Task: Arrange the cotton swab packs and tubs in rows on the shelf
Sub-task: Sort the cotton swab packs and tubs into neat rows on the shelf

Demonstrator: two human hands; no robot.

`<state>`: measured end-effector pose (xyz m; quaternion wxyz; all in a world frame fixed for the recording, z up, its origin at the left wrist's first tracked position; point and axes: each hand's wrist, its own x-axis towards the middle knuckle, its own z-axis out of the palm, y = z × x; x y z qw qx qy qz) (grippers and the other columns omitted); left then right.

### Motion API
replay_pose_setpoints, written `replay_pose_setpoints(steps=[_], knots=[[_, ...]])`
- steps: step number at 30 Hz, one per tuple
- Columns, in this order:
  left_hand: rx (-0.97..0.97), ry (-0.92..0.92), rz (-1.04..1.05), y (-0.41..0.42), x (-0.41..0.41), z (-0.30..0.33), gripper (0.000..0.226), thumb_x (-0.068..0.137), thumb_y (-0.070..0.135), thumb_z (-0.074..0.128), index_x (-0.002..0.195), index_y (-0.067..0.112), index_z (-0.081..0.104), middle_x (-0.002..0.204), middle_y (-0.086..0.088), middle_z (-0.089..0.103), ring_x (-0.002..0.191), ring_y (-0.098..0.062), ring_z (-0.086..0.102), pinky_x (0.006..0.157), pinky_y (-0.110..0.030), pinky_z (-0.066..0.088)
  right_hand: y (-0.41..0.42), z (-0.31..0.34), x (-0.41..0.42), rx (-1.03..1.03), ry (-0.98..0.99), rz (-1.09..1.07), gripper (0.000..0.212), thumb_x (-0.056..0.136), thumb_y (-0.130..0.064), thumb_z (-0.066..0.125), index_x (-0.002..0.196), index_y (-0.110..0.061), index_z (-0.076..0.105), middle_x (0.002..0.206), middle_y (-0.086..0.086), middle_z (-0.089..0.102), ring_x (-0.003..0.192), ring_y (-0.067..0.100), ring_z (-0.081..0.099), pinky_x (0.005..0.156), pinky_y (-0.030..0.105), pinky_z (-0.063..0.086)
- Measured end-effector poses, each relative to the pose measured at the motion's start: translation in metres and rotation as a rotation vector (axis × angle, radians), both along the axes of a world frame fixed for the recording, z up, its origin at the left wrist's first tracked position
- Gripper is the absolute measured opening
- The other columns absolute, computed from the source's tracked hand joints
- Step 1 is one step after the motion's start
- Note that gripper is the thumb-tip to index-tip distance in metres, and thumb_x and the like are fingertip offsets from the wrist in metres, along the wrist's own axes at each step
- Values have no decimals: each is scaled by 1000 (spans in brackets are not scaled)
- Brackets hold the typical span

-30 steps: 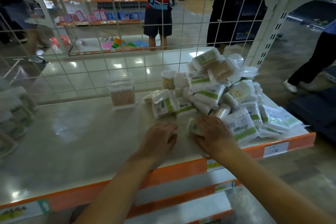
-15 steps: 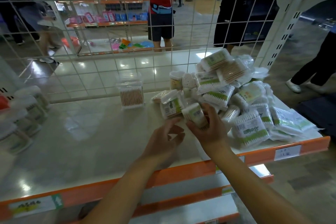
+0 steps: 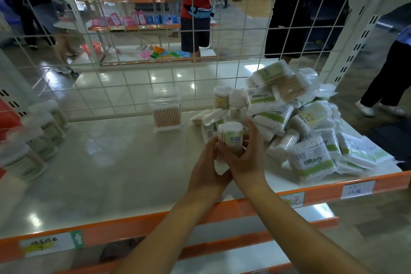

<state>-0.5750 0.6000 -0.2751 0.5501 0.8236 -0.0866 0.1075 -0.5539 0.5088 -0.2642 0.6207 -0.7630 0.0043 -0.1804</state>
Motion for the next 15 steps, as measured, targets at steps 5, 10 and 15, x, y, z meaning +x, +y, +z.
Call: replay_pose_setpoints(steps=[5,10,15], knots=[[60,-31,-25,7,3,-3,72,74,16,75,135,23,37,128,1,51,112,-11,52,86,-6,39,-4,6,1,65,3,0,96,62,-24,83,139,-26,26,128,10,40,109,18,53,85,40,52],[77,-120,-58,26,12,6,84,75,12,74,136,37,21,121,3,55,104,3,52,85,-6,40,-19,12,6,247,84,147,60,67,-13,80,118,-25,50,104,0,59,90,16,63,74,33,55],[12,-169,14,35,14,17,80,73,37,72,140,17,33,115,9,57,100,9,53,82,0,36,-22,24,-2,658,348,174,8,82,-14,66,87,-15,60,87,8,63,79,17,62,74,34,54]])
